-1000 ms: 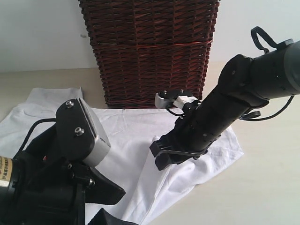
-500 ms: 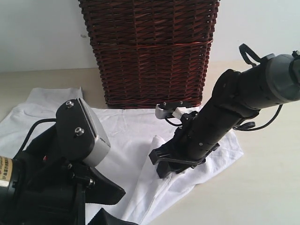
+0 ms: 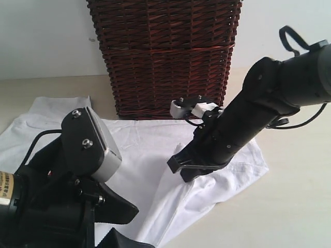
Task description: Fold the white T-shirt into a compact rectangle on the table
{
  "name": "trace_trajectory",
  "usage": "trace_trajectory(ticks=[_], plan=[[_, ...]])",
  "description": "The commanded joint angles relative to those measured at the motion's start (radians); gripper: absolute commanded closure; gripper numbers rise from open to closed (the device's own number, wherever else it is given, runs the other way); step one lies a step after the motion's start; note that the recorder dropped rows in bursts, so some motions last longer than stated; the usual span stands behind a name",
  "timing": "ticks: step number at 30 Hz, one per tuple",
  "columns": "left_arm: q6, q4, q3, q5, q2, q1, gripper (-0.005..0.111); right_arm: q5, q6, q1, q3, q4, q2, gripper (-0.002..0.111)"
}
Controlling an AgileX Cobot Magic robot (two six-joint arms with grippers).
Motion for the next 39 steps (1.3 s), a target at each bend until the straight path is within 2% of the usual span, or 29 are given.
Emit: trace_trajectory(ticks=[1,7,14,25,29,34,37,39], plan=[[-0.001,0.003,0.003,-0.011,-0.007,0.003,0.053,0.147,0.204,0.002,-0.001,-0.216,-0.108,0.108],[-0.001,0.003,0.003,-0.009,-0.007,0.003,0.053,0.333,0.524,0.097,-0.001,-0.526,-0.229,0.108],[-0.001,0.003,0.003,0.011,-0.007,0.003,0.053,0.54,0.753,0.264,0.027,-0.656,-0.387,0.108],[-0.003,0.003,0.003,0.03,-0.007,0.003,0.053,0.562,0.973,0.497,0.215,-0.645,-0.455,0.108],[-0.003,0.003,0.003,0.03,-0.007,0.003,0.053,0.562,0.986,0.559,0.226,-0.581,-0.455,0.108],[-0.003,0.003,0.003,0.03,-0.007,0.003,0.053,0.562,0.961,0.595,0.226,-0.591,-0.451,0.108],[-0.003,0.005,0.003,0.033,-0.007,0.003,0.053,0.562,0.961,0.595,0.226,-0.586,-0.441,0.1],[-0.003,0.005,0.003,0.033,-0.007,0.003,0.053,0.562,0.951,0.595,0.231,-0.586,-0.43,0.09]])
